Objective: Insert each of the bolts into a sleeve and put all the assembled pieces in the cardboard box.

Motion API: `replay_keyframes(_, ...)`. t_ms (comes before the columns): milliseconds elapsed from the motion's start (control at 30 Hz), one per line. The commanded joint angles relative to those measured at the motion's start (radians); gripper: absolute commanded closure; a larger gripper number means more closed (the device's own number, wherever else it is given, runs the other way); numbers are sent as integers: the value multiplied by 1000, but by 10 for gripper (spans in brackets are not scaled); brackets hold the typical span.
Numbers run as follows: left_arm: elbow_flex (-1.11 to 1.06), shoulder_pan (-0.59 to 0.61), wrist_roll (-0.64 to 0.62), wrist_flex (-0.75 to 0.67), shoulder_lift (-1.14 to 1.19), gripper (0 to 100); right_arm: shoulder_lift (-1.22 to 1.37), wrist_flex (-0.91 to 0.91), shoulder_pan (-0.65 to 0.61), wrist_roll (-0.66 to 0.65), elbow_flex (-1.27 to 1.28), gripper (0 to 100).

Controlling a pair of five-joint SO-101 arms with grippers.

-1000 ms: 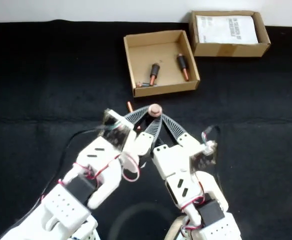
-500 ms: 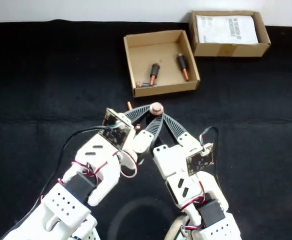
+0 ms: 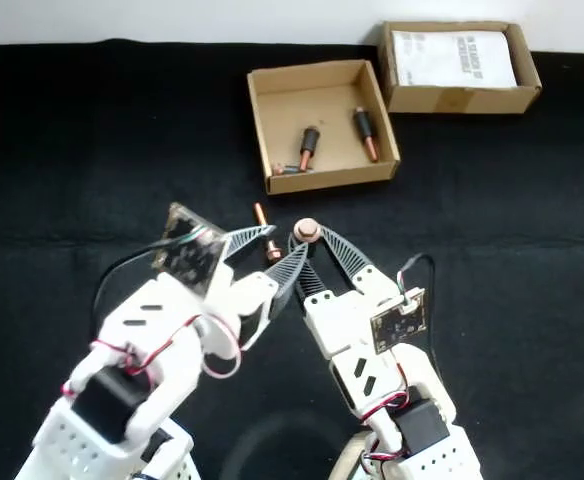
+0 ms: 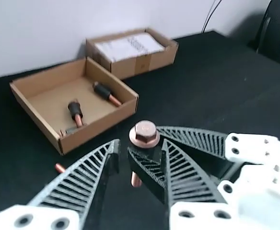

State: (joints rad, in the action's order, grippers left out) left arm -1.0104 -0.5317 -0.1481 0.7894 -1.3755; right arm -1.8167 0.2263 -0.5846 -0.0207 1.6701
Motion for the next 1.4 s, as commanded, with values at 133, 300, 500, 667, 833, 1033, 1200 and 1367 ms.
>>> replay_keyframes(133, 76, 90, -8, 123, -110, 857, -13, -7, 67, -9, 94, 991)
replay_keyframes(300, 56, 240, -8, 150, -136, 998, -13, -4, 119, -8, 85, 991)
replay_keyframes(500, -70, 397, -9, 144, -140, 990, -8, -1, 177, 38, 82, 991)
replay_keyframes(667, -229, 532, -9, 63, -140, 990, -7, 137, 194, 115, -1, 991)
replay_keyframes(833, -395, 638, -11, -98, -140, 990, -4, 288, 189, 166, -162, 991)
replay_keyframes(1033, -556, 685, -86, -245, -140, 990, 171, 349, 191, 167, -355, 991)
replay_keyframes(1200, -642, 685, -86, -353, -140, 990, 467, 357, 193, 213, -584, 991)
replay_keyframes(1367, -693, 679, -86, -397, -136, 990, 796, 357, 188, 230, -794, 991)
